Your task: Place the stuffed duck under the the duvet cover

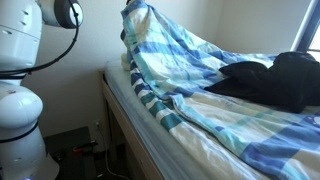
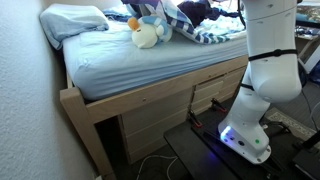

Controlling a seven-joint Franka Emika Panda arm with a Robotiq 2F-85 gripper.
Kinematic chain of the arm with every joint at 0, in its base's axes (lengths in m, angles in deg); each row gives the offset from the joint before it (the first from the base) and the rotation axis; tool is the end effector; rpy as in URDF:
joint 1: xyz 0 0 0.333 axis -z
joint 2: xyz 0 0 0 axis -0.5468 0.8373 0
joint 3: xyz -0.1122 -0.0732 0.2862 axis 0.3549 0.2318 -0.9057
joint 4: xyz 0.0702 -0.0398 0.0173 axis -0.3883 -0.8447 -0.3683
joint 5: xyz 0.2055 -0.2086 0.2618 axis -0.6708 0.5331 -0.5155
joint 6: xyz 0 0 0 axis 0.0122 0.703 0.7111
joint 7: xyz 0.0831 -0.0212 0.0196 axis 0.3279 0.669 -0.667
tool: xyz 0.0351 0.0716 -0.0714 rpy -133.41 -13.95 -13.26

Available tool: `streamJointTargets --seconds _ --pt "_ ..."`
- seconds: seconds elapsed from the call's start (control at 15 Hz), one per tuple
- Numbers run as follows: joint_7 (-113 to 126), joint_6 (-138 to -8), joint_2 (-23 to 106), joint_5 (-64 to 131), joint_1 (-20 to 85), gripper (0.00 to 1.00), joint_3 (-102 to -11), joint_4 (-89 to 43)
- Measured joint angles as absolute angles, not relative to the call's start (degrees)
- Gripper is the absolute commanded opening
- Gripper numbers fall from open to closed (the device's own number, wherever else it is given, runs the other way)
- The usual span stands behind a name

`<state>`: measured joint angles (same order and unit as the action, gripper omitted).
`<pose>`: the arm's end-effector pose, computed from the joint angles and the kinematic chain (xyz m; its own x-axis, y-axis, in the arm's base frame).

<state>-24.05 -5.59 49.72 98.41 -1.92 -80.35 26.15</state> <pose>0.4934 0.3509 0.7662 0.6933 0.6976 -0.1809 0.5288 -0.3220 0.7853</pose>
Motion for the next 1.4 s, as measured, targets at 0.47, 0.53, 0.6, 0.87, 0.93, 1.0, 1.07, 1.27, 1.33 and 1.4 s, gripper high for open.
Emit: streamJointTargets --seconds 0.47,0.53,0.6,0.87,0.93,1.0,1.07,1.27,1.33,1.4 --pt "-24.0 -5.0 50.4 95.1 -3.8 0.03 -76.7 25.9" --pt "-24.0 -4.6 50.4 94.4 -4.4 0.03 -76.6 25.9" --pt "-24.0 -4.2 50.4 94.0 -4.9 0.03 -76.5 25.9" --pt "-24.6 -2.5 50.1 92.0 -6.3 0.03 -76.1 25.9" --pt "-25.4 -2.2 49.9 91.4 -6.4 0.03 -76.1 26.0" --pt "-26.0 -2.0 49.7 90.5 -6.4 0.03 -76.1 26.0" --pt "-26.6 -1.7 49.5 89.3 -6.4 0.03 -76.1 26.0" --pt "-26.6 -1.2 49.4 83.6 -5.3 0.03 -76.9 25.9" --pt "-26.6 -1.2 49.4 81.4 -4.8 0.03 -77.2 25.8" --pt "-26.6 -1.1 49.4 79.4 -4.2 0.03 -77.5 25.5"
